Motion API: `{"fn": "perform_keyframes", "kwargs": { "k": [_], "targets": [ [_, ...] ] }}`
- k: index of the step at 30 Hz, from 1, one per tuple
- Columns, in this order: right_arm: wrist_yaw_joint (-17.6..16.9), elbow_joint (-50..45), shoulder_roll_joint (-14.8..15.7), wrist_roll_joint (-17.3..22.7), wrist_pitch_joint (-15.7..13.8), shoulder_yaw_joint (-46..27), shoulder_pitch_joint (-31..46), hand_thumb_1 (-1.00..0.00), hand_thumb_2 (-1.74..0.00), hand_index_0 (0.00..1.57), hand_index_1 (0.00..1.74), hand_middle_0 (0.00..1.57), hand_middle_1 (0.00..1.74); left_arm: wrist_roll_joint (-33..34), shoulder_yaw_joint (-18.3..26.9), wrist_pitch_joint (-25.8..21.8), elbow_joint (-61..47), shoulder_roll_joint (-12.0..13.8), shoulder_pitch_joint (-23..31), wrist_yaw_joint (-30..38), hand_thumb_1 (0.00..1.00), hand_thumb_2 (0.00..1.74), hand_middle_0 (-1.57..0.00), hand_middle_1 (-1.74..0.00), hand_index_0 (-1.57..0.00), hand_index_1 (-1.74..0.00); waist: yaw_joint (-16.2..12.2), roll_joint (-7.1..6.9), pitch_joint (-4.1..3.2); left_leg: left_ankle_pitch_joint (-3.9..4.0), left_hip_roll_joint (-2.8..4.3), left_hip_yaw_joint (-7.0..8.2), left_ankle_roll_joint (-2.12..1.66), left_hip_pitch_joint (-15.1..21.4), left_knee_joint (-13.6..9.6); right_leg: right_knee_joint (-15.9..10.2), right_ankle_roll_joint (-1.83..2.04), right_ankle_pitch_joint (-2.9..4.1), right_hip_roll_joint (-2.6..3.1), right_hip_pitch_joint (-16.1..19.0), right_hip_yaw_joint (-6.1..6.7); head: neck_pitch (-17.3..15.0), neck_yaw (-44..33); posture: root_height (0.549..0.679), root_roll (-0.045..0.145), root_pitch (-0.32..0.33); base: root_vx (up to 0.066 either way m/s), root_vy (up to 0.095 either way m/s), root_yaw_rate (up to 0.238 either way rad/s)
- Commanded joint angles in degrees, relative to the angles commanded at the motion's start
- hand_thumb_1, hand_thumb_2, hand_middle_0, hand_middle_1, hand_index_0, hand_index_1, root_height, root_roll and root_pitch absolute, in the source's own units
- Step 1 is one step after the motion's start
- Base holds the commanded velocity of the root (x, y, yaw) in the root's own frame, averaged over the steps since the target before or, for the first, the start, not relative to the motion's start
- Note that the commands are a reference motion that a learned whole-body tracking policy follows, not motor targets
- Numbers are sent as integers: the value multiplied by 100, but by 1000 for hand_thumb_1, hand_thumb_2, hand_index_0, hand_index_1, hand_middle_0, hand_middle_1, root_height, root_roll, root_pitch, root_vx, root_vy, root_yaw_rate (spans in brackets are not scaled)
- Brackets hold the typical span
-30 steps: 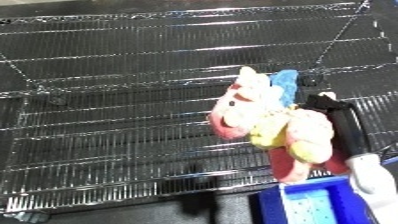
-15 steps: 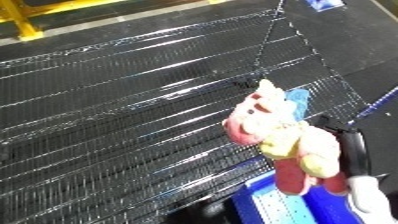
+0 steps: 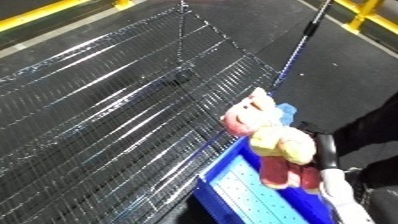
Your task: Pick up the object and place it into the box
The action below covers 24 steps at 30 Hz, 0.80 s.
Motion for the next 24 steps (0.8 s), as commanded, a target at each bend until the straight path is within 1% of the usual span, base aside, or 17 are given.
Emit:
{"fn": "perform_keyframes", "kwargs": {
  "k": [4,8,11,14,20,24],
  "targets": [
    [-258,438,2,109,-86,-166,-128,-800,-1392,1256,1392,1256,1392,-22,-122,-57,125,50,-114,8,1000,1740,-1570,-1740,-1570,-1740,-102,41,-46,-18,-4,31,-5,-16,33,-34,-7,44,12,-6,24,-72,333,640,61,-210,-13,11,-51],
    [-441,947,-43,290,-159,-257,-277,-600,-1044,942,1044,942,1044,-39,-223,-119,230,97,-210,21,1000,1740,-1570,-1740,-1570,-1740,-167,96,-67,-17,-12,59,-10,-29,31,-66,-14,76,17,-5,35,-78,512,641,64,-209,-15,17,-10],
    [-485,1191,-100,270,-155,-267,-302,-450,-783,706,783,706,783,-7,-282,-148,305,132,-236,20,1000,1740,-1570,-1740,-1570,-1740,-213,135,-82,-7,-21,78,-15,-38,12,-94,-21,90,14,-7,41,-98,493,642,67,-206,-10,18,-10],
    [-492,1313,-88,283,-164,-280,-303,-300,-522,471,522,471,522,36,-316,-158,326,155,-228,3,1000,1740,-1570,-1740,-1570,-1740,-249,163,-98,4,-29,92,-18,-36,-16,-125,-24,96,16,-10,45,-158,454,643,69,-202,-6,17,-25],
    [-525,1378,-31,200,-159,-299,-252,0,0,0,0,0,0,96,-338,-171,289,191,-211,-33,1000,1740,-1570,-1740,-1570,-1740,-269,170,-136,35,-36,111,-21,-31,-81,-190,-23,82,24,9,39,-248,372,644,70,-197,-2,2,-4],
    [-518,1297,21,142,-179,-257,-241,0,0,0,0,0,0,142,-333,-172,264,219,-200,-57,1000,1740,-1570,-1740,-1570,-1740,-255,169,-163,62,-34,131,-26,-9,-146,-242,-17,78,23,35,30,-294,328,645,71,-194,2,0,-3]
  ]
}}
